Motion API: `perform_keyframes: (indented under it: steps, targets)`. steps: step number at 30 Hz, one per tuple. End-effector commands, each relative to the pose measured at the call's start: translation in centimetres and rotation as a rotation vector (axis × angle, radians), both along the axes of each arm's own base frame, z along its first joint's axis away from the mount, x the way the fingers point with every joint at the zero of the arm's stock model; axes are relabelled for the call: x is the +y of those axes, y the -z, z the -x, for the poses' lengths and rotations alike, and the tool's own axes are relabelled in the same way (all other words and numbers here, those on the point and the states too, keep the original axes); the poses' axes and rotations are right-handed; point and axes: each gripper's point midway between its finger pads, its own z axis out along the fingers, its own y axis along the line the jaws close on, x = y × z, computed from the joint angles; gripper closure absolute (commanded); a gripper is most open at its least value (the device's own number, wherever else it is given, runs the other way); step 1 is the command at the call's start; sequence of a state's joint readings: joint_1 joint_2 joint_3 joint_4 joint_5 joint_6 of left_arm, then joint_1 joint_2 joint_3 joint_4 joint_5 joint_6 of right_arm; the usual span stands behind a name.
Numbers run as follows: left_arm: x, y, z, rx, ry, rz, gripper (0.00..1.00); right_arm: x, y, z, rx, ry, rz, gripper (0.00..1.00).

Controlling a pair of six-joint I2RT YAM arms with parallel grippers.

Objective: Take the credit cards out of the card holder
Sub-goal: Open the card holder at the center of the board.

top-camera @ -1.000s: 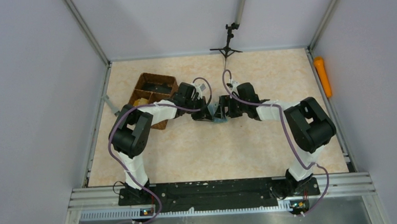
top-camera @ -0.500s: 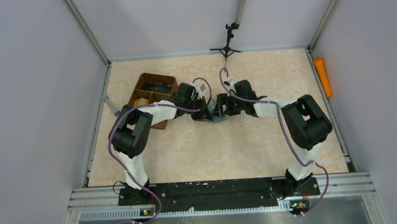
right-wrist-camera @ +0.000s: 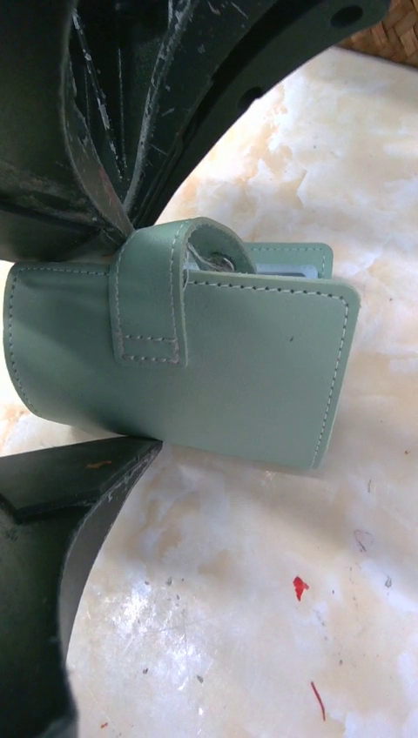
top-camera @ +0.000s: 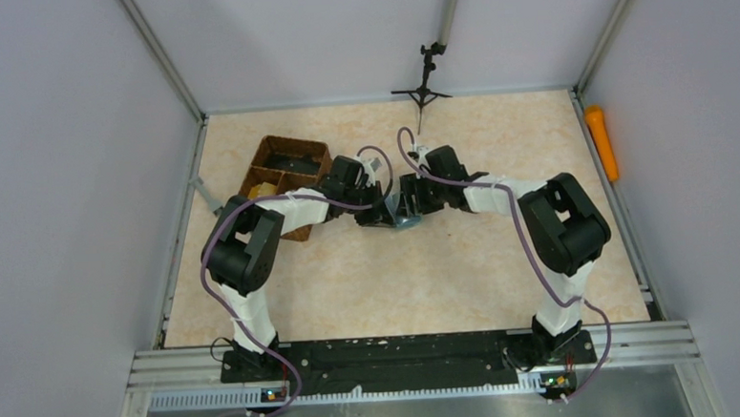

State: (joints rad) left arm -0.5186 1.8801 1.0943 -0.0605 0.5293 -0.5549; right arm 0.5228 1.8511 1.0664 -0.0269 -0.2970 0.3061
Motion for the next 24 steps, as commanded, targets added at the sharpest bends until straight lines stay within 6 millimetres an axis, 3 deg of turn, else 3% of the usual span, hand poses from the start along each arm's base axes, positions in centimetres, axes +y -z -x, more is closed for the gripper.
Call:
perform_keyframes:
  steps: [1, 4, 13, 19, 24]
  targets:
    - [-0.5, -3.2, -0.8, -0.099, 0.011, 0.054, 1.0, -1.0, 2.5, 0.8, 0.062, 0.011, 0.109, 0.43]
    - [-0.5, -3.2, -0.9, -0.101, 0.007, 0.052, 1.0, -2.3, 2.8, 0.1, 0.045, 0.076, 0.174, 0.48]
    - [-0.2, -3.5, -0.9, -0.116, -0.002, 0.045, 1.0, -7.5, 1.9, -1.9, -0.037, 0.305, 0.373, 0.45]
    - [0.3, -3.0, -1.2, -0.106, -0.02, 0.027, 1.0, -9.7, 0.1, -2.6, -0.092, 0.404, 0.364, 0.33]
    - [0.4, -3.0, -1.3, -0.102, -0.028, 0.024, 1.0, -12.1, -2.6, -2.9, -0.16, 0.507, 0.331, 0.3]
